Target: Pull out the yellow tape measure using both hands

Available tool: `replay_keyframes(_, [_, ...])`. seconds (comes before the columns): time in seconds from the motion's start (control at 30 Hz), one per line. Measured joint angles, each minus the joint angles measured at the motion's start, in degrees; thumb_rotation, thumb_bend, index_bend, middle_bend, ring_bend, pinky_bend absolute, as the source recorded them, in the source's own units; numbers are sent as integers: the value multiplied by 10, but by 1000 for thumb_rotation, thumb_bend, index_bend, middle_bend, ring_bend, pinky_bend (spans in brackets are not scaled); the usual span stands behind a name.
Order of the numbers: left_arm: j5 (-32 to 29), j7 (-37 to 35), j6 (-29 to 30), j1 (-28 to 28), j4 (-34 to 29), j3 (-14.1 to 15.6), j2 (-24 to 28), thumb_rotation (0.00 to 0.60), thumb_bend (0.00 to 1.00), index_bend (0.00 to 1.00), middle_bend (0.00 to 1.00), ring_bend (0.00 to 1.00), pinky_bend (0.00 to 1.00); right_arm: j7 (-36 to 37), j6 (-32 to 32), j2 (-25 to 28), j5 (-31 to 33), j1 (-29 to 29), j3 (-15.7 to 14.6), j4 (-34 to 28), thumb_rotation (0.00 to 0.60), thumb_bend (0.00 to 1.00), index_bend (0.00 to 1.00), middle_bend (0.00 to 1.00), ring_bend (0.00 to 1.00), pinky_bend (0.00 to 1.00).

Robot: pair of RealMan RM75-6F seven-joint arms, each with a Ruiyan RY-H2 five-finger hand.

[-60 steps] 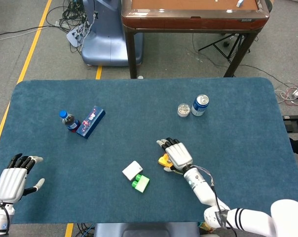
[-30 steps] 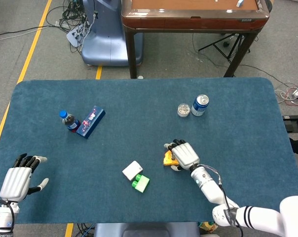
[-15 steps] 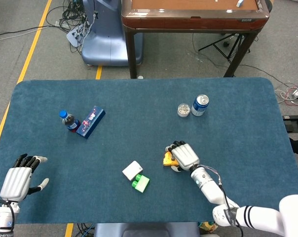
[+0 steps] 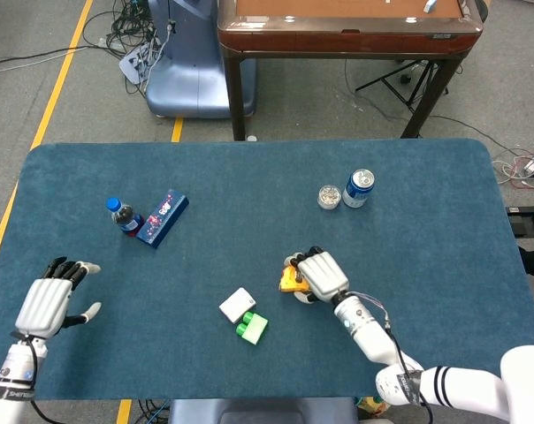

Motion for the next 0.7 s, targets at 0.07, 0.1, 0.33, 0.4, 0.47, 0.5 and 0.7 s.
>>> replay_keyframes(0.07, [-9, -4, -22, -20, 3, -13, -3, 600, 212, 285, 276, 209, 93, -2, 4, 1, 4, 7, 14, -9, 600, 682, 595, 592, 409, 207])
replay_keyframes(0.1, [-15, -7, -32, -28, 4, -19, -5, 600, 211, 284, 276, 209, 93, -4, 5, 1, 7, 11, 21, -12, 600, 683, 598, 597, 415, 207])
replay_keyframes(0.33, [-89, -23, -120, -98, 13, -64, -35, 600, 212, 182, 234, 208, 93, -35, 16, -16, 54, 48, 68, -30, 600, 683, 608, 610, 436, 207])
replay_keyframes(0.4, [-113, -35, -139, -117, 17, -79, -51, 600, 212, 141, 222, 205, 93, -45, 19, -25, 69, 60, 79, -33, 600, 684, 610, 614, 442, 207])
replay_keyframes(0.47, [-128, -51, -152, -128, 20, -89, -63, 600, 211, 71, 192, 195, 93, -52, 22, -31, 79, 68, 85, -34, 600, 684, 610, 616, 446, 207])
replay_keyframes(0.5, [-135, -60, -157, -132, 21, -92, -68, 600, 211, 53, 182, 192, 93, -55, 23, -34, 84, 72, 88, -34, 600, 683, 610, 616, 447, 207])
replay_keyframes(0.7, [-185, -96, -204, -171, 25, -113, -100, 600, 211, 0, 95, 116, 91, -97, 37, -56, 132, 103, 103, -32, 600, 683, 615, 622, 459, 207])
